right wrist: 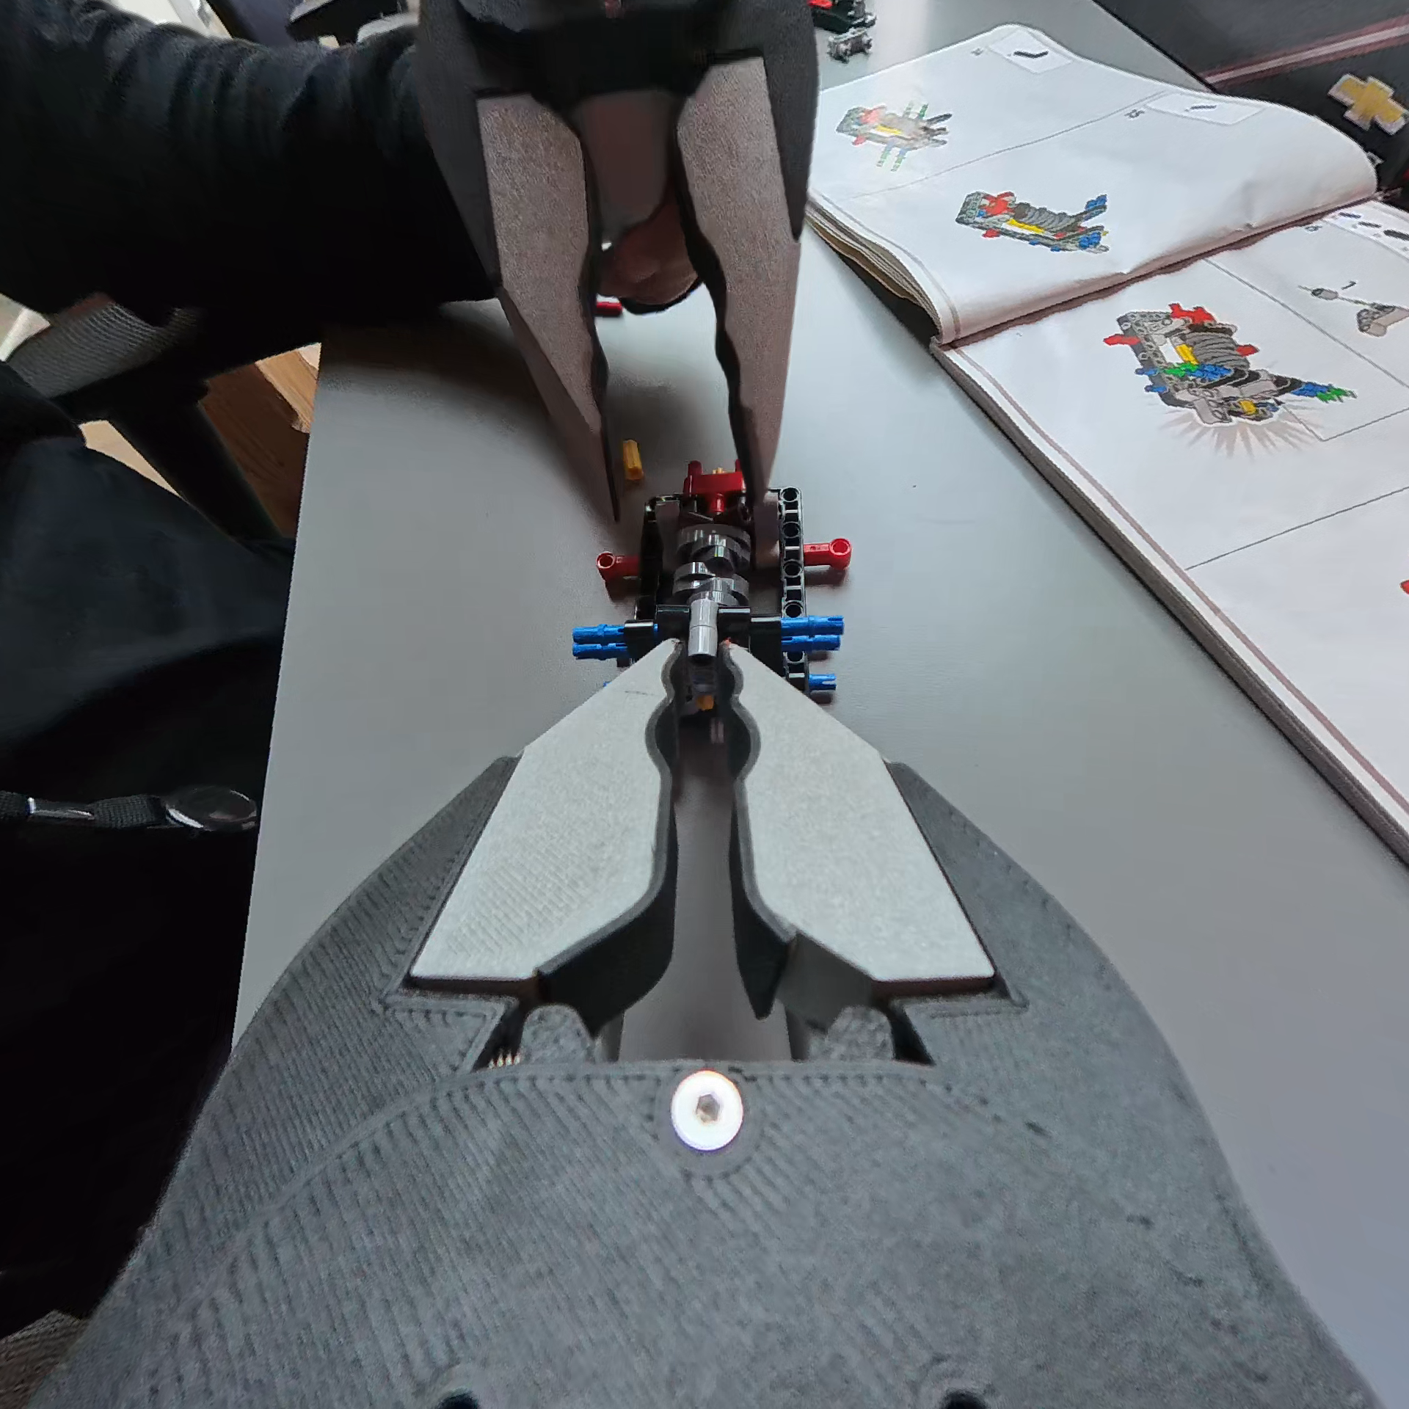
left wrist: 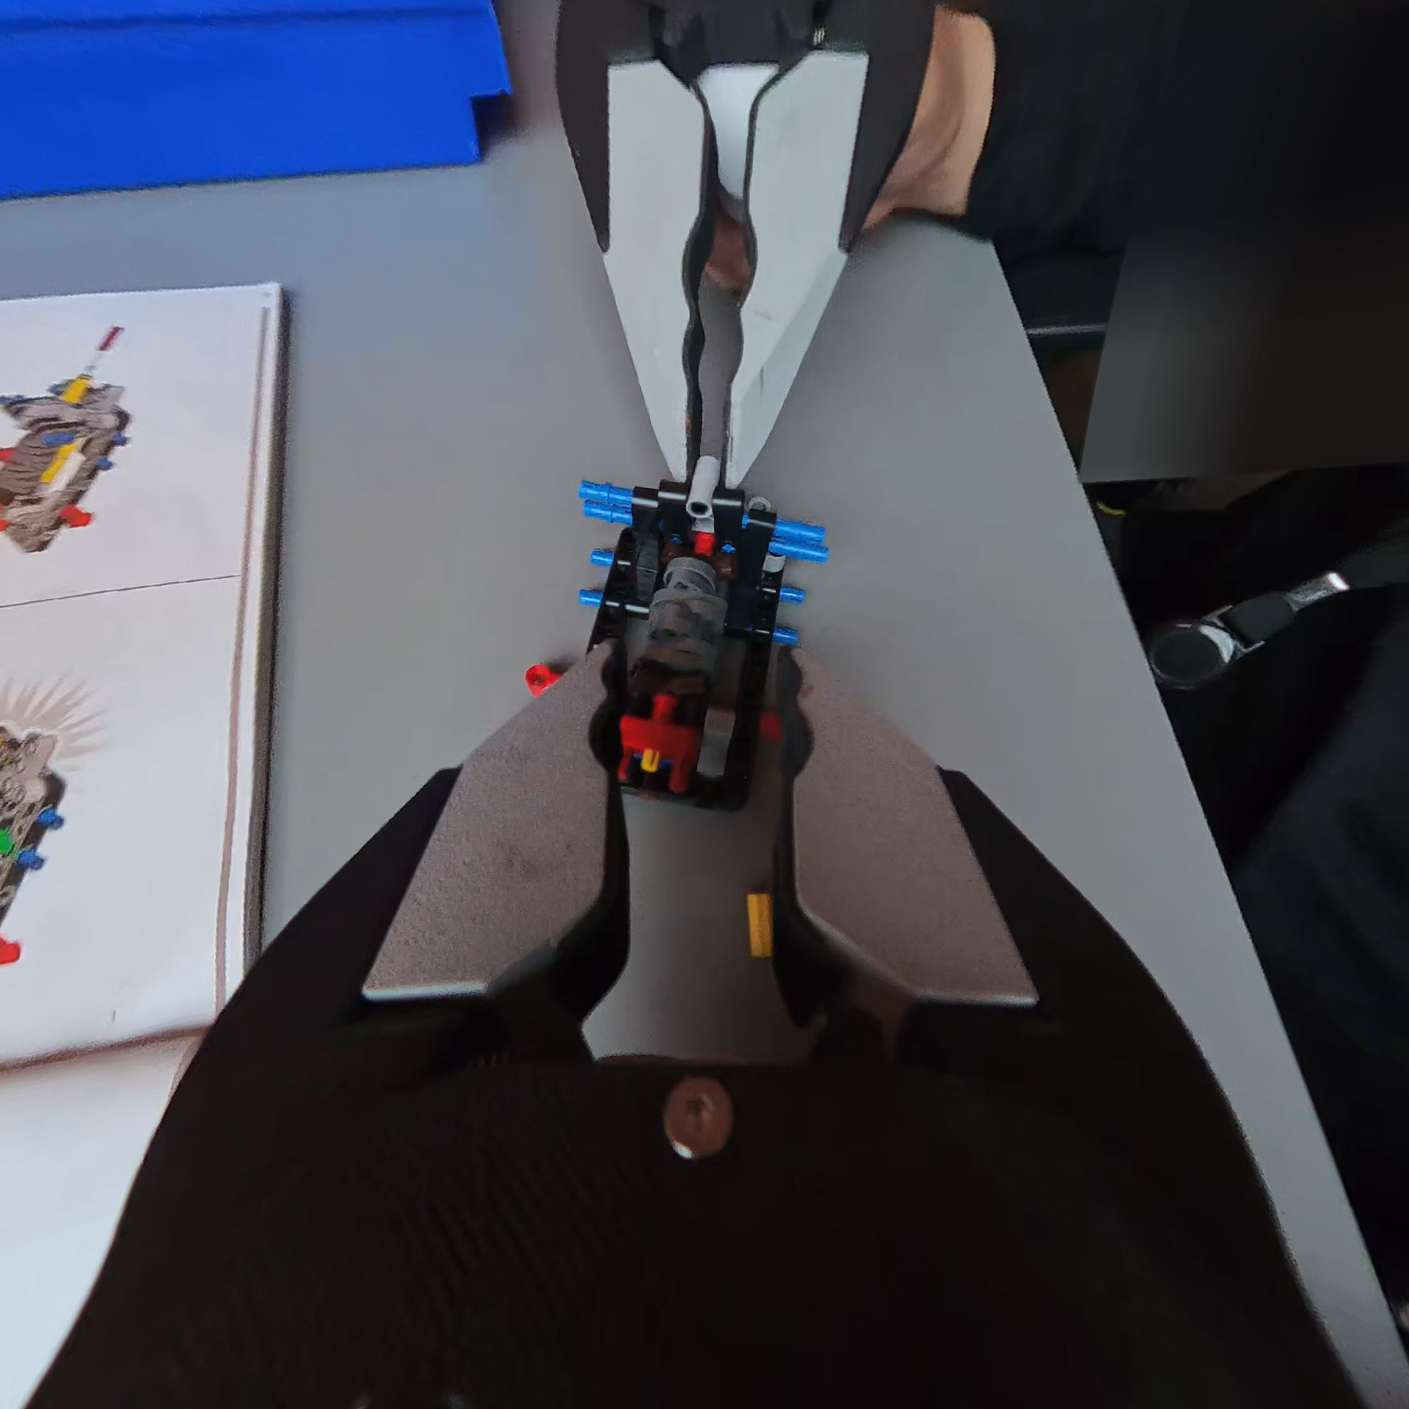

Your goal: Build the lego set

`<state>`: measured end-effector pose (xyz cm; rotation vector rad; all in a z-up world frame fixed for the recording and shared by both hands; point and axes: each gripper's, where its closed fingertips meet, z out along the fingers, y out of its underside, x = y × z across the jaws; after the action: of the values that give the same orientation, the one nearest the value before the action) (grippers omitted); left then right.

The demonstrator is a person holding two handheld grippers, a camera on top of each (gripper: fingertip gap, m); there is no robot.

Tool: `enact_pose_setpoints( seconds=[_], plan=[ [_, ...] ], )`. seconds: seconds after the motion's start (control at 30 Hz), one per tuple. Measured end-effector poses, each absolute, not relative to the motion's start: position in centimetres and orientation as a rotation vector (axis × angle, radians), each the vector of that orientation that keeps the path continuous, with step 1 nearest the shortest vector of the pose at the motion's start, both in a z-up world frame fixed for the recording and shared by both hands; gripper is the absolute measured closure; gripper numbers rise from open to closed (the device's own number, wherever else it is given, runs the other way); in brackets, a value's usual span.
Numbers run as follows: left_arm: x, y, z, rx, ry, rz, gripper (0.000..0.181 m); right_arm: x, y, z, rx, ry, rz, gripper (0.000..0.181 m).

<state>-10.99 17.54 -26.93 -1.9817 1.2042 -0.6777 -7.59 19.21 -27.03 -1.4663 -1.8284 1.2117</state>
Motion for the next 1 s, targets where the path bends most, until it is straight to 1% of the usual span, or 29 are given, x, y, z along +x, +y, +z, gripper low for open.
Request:
enact_pose_setpoints(
  seconds=[0.17, 0.23, 0.27, 0.33, 0.47, 0.63, 0.8, 1.0],
  plan=[
    [-9.7, 18.1, -28.6, -2.035, 1.345, -0.642, 0.137, -7.5, 19.0, -27.0, -1.432, -1.840, 1.188, 0.178],
    [-9.3, 18.1, -28.7, -2.029, 1.383, -0.639, 0.138, -7.5, 18.9, -27.0, -1.422, -1.843, 1.174, 0.177],
    [-9.3, 18.1, -29.0, -2.035, 1.411, -0.626, 0.142, -7.5, 18.9, -27.0, -1.420, -1.843, 1.172, 0.177],
    [-9.7, 18.2, -29.9, -2.052, 1.462, -0.572, 0.157, -7.5, 18.9, -27.0, -1.422, -1.846, 1.178, 0.178],
    [-9.8, 18.4, -30.1, -2.054, 1.445, -0.590, 0.158, -7.4, 19.0, -27.0, -1.420, -1.843, 1.175, 0.178],
    [-9.8, 18.5, -30.0, -2.029, 1.429, -0.605, 0.158, -7.0, 19.5, -27.1, -1.359, -1.838, 1.066, 0.178],
    [-10.0, 18.6, -30.0, -2.033, 1.397, -0.638, 0.158, -6.6, 20.0, -26.2, -1.363, -1.771, 1.123, 0.178],
    [-10.0, 18.6, -29.9, -2.006, 1.402, -0.620, 0.158, -6.7, 20.0, -27.0, -1.397, -1.811, 1.087, 0.177]
  ],
)
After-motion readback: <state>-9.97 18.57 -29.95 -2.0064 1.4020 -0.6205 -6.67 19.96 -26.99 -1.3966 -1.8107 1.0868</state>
